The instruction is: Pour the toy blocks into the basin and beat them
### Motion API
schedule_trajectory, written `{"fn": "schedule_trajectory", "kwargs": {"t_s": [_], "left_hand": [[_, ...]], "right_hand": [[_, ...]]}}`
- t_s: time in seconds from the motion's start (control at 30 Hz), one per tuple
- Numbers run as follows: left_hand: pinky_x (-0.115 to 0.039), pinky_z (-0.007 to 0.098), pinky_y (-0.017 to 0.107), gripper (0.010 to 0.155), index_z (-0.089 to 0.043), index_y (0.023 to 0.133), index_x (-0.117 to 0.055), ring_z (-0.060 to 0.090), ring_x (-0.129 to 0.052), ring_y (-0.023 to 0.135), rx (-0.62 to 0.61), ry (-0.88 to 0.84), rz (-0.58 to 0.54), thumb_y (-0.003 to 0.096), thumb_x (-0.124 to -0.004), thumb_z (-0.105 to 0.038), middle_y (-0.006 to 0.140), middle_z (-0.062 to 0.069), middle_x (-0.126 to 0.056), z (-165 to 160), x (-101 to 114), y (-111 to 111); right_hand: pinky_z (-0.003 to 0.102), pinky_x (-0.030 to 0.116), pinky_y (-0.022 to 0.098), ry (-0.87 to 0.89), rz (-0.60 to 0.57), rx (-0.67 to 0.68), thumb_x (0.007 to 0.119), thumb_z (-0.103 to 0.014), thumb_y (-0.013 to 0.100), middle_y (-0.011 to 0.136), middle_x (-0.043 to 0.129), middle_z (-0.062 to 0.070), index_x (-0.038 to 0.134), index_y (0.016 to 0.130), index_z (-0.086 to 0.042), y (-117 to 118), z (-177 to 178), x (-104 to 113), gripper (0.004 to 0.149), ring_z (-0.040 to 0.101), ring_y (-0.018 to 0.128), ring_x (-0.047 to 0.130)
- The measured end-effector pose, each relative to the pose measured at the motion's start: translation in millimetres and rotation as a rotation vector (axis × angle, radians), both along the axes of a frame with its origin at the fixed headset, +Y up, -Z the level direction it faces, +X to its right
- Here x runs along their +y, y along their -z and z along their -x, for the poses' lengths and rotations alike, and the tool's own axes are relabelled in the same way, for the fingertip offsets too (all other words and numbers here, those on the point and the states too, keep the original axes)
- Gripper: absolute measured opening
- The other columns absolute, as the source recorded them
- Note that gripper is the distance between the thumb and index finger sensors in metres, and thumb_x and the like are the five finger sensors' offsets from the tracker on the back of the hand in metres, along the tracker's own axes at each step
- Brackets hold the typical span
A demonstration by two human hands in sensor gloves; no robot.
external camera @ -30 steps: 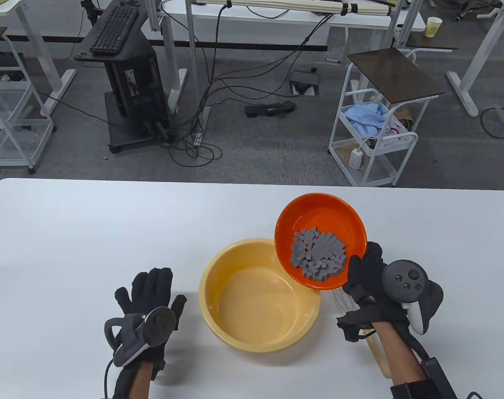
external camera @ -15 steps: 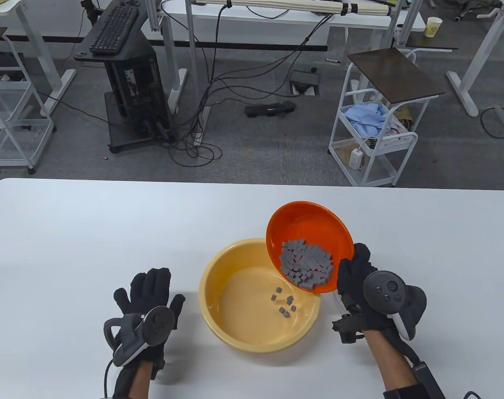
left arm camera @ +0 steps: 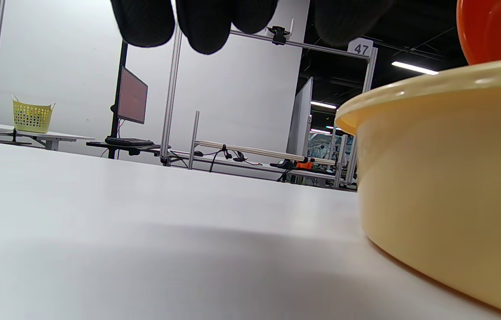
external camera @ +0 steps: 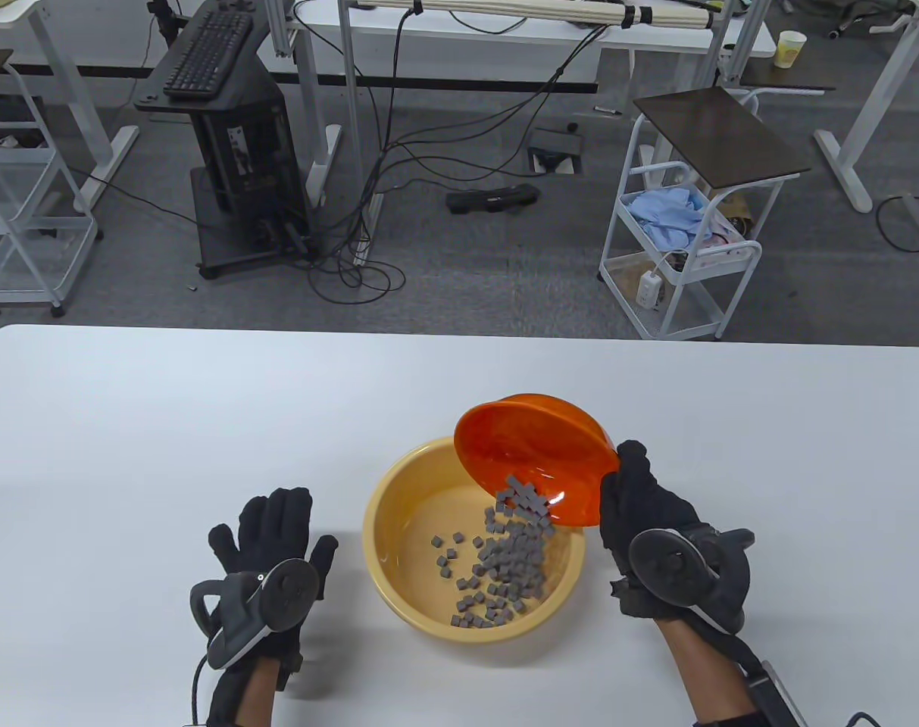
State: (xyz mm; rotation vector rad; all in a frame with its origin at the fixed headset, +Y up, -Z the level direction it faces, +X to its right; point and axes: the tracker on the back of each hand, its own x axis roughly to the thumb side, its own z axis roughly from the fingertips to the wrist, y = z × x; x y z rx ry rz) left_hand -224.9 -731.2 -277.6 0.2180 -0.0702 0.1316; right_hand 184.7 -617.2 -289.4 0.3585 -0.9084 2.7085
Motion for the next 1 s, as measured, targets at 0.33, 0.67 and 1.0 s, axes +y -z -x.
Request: {"fn": "schedule_trajectory", "kwargs": {"t_s": [0.33, 0.67, 1.0], "left_hand": [[-0.037, 0.088, 0.067, 0.067, -0.007, 0.120, -0.038, 0.059, -0.053, 0.114, 0.003, -0.001, -0.005, 0.0694, -0.058, -0.046, 0.125, 0.028, -0.048, 0, 0, 0], [-0.037, 0.088, 0.067, 0.067, -0.007, 0.120, -0.038, 0.059, -0.054, 0.114, 0.002, -0.003, -0.003, 0.0695, -0.058, -0.046, 0.125, 0.028, -0.048, 0, -2, -1], [-0.037, 0.088, 0.067, 0.067, -0.007, 0.120, -0.038, 0.058, -0.054, 0.114, -0.007, 0.032, -0.001, 0.0693, -0.058, -0.046, 0.125, 0.028, -0.048, -5, -3, -1]], "right_hand": [[0.035, 0.095, 0.020, 0.055, -0.019, -0.005, 0.078, -0.021, 0.062, 0.068, 0.090, 0.028, 0.057, 0.096, 0.004, -4, -5, 10, 0.047, 0.033, 0.027, 0.106], [0.033, 0.094, 0.016, 0.540, 0.204, -0.144, 0.078, -0.019, 0.063, 0.062, 0.089, 0.032, 0.056, 0.096, 0.009, 18, -63, -8, 0.049, 0.030, 0.022, 0.105], [0.031, 0.093, 0.015, 0.929, 0.369, -0.384, 0.077, -0.018, 0.063, 0.060, 0.087, 0.035, 0.052, 0.096, 0.014, 45, -121, -49, 0.052, 0.028, 0.021, 0.104]]}}
